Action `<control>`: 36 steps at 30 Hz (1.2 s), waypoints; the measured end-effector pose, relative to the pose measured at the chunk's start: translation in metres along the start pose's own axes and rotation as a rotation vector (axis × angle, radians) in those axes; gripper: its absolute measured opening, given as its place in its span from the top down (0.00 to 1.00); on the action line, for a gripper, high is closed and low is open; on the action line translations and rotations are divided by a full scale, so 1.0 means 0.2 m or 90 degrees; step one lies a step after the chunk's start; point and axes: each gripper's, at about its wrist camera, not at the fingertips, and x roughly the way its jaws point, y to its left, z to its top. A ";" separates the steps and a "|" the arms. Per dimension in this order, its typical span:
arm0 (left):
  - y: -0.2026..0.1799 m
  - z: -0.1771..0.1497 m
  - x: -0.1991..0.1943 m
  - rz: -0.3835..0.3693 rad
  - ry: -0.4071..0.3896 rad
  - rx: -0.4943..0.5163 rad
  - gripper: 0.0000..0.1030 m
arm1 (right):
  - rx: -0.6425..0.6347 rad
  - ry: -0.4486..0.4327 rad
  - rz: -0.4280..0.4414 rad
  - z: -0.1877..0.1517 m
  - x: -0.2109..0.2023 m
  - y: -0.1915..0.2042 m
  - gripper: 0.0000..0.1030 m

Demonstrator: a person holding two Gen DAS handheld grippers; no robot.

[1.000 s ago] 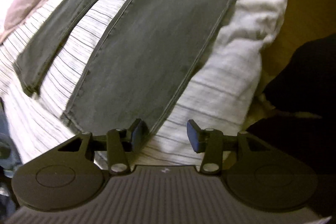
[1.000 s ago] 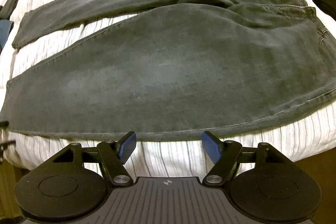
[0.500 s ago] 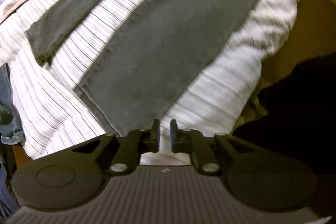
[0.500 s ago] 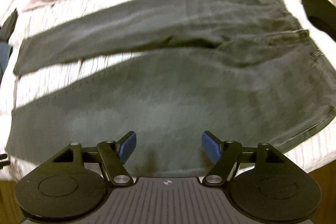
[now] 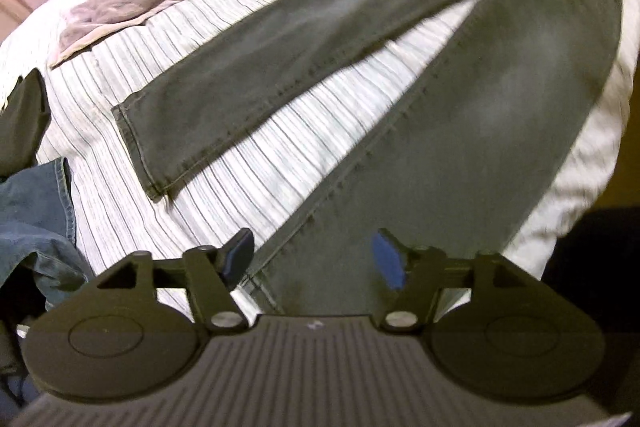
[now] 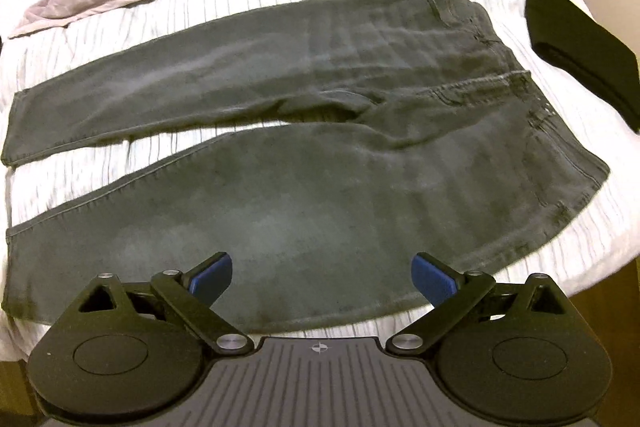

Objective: Fold clothes

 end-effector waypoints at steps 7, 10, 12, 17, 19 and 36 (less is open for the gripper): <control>-0.09 0.06 -0.03 -0.045 -0.007 -0.029 0.27 | 0.018 0.001 -0.021 -0.10 -0.10 0.00 0.04; -0.16 0.06 -0.04 -0.056 -0.009 -0.026 0.20 | 0.024 -0.001 -0.026 -0.17 -0.14 0.00 0.04; -0.20 0.05 -0.06 -0.055 -0.012 -0.019 0.17 | 0.028 -0.003 -0.026 -0.21 -0.15 -0.01 0.04; -0.29 0.05 -0.10 -0.053 -0.018 -0.003 0.14 | 0.027 0.005 -0.020 -0.29 -0.16 -0.06 0.04; -0.33 0.05 -0.11 -0.052 -0.019 0.000 0.14 | 0.012 0.010 -0.024 -0.31 -0.17 -0.08 0.04; -0.65 0.12 -0.24 -0.007 0.006 -0.083 0.14 | -0.150 -0.006 0.001 -0.20 -0.20 -0.36 0.04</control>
